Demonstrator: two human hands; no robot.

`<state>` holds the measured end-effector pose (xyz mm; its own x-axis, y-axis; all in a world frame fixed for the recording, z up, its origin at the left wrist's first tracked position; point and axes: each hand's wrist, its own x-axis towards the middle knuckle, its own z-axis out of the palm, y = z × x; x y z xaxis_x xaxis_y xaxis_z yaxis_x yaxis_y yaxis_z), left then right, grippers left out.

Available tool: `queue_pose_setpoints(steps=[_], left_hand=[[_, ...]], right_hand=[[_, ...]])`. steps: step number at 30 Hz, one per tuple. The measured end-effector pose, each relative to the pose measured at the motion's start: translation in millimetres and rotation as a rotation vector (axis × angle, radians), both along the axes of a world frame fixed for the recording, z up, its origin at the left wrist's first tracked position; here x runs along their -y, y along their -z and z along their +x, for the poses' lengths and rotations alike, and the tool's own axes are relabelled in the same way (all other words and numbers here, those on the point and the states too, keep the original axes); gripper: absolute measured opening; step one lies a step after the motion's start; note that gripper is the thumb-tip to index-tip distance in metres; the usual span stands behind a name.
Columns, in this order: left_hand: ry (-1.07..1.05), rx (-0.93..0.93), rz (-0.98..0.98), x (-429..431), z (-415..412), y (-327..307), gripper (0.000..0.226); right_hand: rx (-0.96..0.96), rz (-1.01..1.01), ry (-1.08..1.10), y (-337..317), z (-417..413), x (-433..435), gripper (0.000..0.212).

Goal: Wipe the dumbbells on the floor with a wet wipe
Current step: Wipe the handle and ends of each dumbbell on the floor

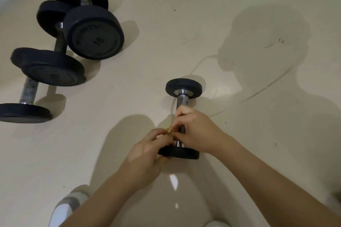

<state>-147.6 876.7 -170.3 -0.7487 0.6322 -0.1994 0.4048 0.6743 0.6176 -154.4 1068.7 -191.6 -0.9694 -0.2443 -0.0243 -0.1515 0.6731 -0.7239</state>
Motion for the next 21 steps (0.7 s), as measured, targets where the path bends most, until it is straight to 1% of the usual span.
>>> queue_pose_setpoints(steps=[1, 2, 3, 4, 5, 6, 7, 8, 9, 10, 12, 14, 15, 16, 17, 18, 19, 20, 21], left_hand=[[-0.002, 0.066, 0.025, 0, -4, 0, 0.037], [-0.026, 0.191, 0.062, -1, -9, -4, 0.036], [-0.094, 0.362, 0.122, -3, -15, -9, 0.034], [-0.183, 0.489, 0.212, -4, -22, -12, 0.030], [-0.294, 0.522, 0.265, -4, -28, -11, 0.026], [-0.362, 0.476, 0.229, -3, -34, -6, 0.029], [-0.334, 0.382, 0.092, -3, -42, 2, 0.035], [-0.240, 0.318, -0.071, -4, -48, 9, 0.038], [-0.122, 0.265, -0.194, -6, -51, 16, 0.038], [-0.021, 0.222, -0.266, -10, -54, 21, 0.035], [0.084, 0.164, -0.336, -15, -58, 33, 0.029], [0.095, 0.109, -0.350, -18, -60, 36, 0.023], [0.025, 0.093, -0.315, -18, -60, 34, 0.018], [-0.158, 0.141, -0.239, -17, -61, 30, 0.011], [-0.392, 0.230, -0.100, -17, -62, 22, 0.007], [-0.605, 0.340, 0.097, -18, -61, 12, 0.009], [-0.729, 0.457, 0.301, -22, -60, 0, 0.009], [-0.751, 0.541, 0.432, -28, -57, -13, 0.010], [-0.738, 0.602, 0.509, -35, -53, -23, 0.012]], right_hand=[[-0.035, -0.020, 0.021, 1, -5, -3, 0.004], [-0.064, -0.026, 0.052, 3, -10, -8, 0.006], [-0.087, -0.015, 0.084, 5, -14, -12, 0.008], [-0.098, -0.003, 0.110, 6, -16, -14, 0.011], [-0.092, -0.004, 0.131, 6, -17, -14, 0.014], [-0.077, -0.020, 0.147, 7, -17, -13, 0.016], [-0.055, -0.040, 0.163, 7, -16, -12, 0.018], [-0.027, -0.062, 0.186, 6, -15, -11, 0.018], [0.016, -0.085, 0.222, 4, -13, -10, 0.018], [0.075, -0.129, 0.277, 3, -10, -11, 0.018], [0.209, -0.313, 0.435, -1, -4, -13, 0.021], [0.310, -0.494, 0.572, -5, 4, -14, 0.023], [0.337, -0.529, 0.603, -6, 8, -15, 0.025], [0.353, -0.537, 0.606, -7, 11, -14, 0.027], [0.363, -0.537, 0.582, -10, 14, -13, 0.031], [0.369, -0.552, 0.539, -15, 15, -10, 0.039], [0.376, -0.585, 0.490, -19, 16, -7, 0.049], [0.381, -0.632, 0.447, -23, 15, -4, 0.054], [0.365, -0.687, 0.429, -26, 15, 0, 0.053]])
